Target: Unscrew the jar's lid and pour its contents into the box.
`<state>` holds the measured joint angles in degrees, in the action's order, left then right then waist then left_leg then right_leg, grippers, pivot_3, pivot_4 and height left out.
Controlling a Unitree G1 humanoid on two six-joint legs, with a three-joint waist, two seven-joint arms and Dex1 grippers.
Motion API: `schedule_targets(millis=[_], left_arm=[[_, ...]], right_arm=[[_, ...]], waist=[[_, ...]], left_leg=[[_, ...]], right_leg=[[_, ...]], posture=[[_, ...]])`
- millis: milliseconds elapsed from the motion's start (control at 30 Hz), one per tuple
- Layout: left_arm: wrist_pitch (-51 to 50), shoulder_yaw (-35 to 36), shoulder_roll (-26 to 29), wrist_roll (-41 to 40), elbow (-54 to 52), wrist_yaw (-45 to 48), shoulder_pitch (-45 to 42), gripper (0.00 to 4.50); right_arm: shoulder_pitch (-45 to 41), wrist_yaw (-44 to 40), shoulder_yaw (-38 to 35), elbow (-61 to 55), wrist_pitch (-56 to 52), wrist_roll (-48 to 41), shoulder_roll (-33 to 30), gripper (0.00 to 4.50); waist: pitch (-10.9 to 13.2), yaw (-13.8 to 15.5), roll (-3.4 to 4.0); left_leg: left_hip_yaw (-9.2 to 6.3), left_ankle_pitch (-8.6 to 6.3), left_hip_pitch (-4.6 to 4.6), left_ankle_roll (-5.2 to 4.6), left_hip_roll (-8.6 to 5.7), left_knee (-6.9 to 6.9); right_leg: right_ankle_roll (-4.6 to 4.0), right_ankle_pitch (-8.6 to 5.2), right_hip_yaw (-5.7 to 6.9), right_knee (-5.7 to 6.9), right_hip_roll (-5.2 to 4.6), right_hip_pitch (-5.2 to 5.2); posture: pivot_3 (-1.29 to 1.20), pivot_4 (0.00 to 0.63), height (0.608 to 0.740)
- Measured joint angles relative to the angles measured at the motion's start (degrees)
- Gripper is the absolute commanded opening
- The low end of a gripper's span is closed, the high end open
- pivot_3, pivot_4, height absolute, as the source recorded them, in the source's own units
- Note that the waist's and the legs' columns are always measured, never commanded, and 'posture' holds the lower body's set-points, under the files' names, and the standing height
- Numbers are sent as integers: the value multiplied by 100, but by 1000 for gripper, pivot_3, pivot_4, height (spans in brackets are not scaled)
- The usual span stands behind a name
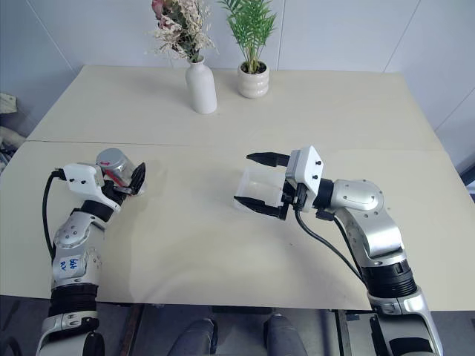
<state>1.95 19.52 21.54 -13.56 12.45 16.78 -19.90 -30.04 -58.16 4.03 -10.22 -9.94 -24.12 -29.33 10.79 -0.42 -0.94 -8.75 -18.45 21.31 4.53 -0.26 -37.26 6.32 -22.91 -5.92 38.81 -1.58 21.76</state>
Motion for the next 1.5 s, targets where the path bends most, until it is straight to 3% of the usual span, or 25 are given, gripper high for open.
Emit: schedule_targets(millis=[100,267,300,633,933,1167,1500], left_arm=[[0,-6,38,0,11,15,-18,3909],[-9,-16,113,-10,11,51,-18,2418],[-12,-18,113,-12,11,54,-18,2346],[-221,-13,146,-395,-309,440,129,2346],[-1293,-587,922,-1817,-1723,2788,292,2346],[-1755,-1349,1147,-1897,-1657,4040,-105,2346],[-1788,-2079,1052,-1746,-1107,5052,-936,2346]], right_arm=[[30,34,0,-44,0,2,0,4500],[119,75,0,-96,0,2,0,4500],[119,87,0,-98,0,2,0,4500],[221,156,0,-175,-25,7,10,4500],[-489,1036,-4,-868,-1908,-604,127,4500],[-851,1488,144,-1273,-2848,-932,300,4500],[-1037,1619,528,-1280,-3281,-900,437,4500]], waist=[[0,4,0],[0,7,0],[0,7,0],[0,5,0],[0,-42,0],[0,-117,0],[0,-172,0]], left_leg=[[-2,0,0,0,0,0],[-6,0,0,0,-1,-2],[-6,0,0,0,0,-2],[-7,0,1,0,0,0],[-10,6,5,5,0,12],[-13,6,13,4,-1,15],[-7,7,23,4,0,16]], right_leg=[[0,0,0,0,-1,0],[0,0,-1,2,-1,0],[0,0,-1,3,-1,0],[0,0,-2,2,-1,2],[0,0,-6,9,-1,14],[0,0,-1,-2,-2,17],[0,0,-4,7,0,39]], posture=[[0,150,740],[0,150,740],[0,150,740],[0,150,740],[0,150,740],[0,150,740],[0,150,740]])
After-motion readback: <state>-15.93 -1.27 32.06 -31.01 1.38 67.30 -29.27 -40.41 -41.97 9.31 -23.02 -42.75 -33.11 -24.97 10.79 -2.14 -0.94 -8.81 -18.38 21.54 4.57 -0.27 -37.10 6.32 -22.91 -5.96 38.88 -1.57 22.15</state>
